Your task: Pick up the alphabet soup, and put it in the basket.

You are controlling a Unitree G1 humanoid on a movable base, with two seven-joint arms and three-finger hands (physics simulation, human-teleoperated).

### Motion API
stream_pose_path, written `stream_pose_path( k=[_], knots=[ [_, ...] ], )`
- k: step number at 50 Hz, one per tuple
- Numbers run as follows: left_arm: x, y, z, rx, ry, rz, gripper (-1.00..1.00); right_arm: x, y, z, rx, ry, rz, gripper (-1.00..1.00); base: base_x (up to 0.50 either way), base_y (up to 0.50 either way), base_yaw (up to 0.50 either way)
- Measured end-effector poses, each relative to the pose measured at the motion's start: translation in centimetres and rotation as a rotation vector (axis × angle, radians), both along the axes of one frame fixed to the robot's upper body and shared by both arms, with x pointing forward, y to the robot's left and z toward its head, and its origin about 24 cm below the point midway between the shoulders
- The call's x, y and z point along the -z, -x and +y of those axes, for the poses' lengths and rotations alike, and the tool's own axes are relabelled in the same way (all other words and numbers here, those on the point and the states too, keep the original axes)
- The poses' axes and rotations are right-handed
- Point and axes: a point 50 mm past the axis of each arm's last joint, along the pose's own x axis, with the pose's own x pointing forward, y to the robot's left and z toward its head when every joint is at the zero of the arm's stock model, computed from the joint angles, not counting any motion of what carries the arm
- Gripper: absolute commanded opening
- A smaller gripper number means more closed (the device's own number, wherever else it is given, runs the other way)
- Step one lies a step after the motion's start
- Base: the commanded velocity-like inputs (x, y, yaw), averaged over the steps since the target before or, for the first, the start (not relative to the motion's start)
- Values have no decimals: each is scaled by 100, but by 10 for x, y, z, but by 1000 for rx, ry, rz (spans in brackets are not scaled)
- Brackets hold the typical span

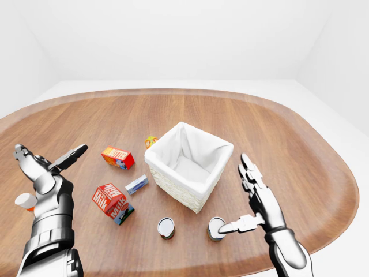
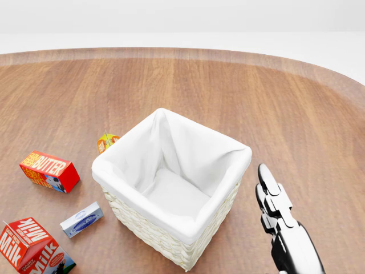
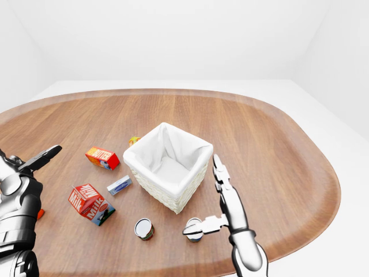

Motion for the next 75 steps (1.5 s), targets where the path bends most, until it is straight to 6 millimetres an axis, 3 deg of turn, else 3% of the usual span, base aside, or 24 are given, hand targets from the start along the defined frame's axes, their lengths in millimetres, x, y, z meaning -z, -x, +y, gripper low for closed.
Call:
stream_pose_path(
  k=[51, 62, 75],
  knots=[
    [0, -1, 0, 1, -1, 2, 100, -16, 6, 1, -7, 51, -61, 100, 0, 0, 0],
    [0, -1, 0, -1, -2, 4, 100, -8, 11, 0, -13, 41, -14, 100, 0, 0, 0],
    [2, -1, 0, -2, 1, 14, 100, 40, 34, -3, 7, -19, 229, 100, 0, 0, 0]
  ],
)
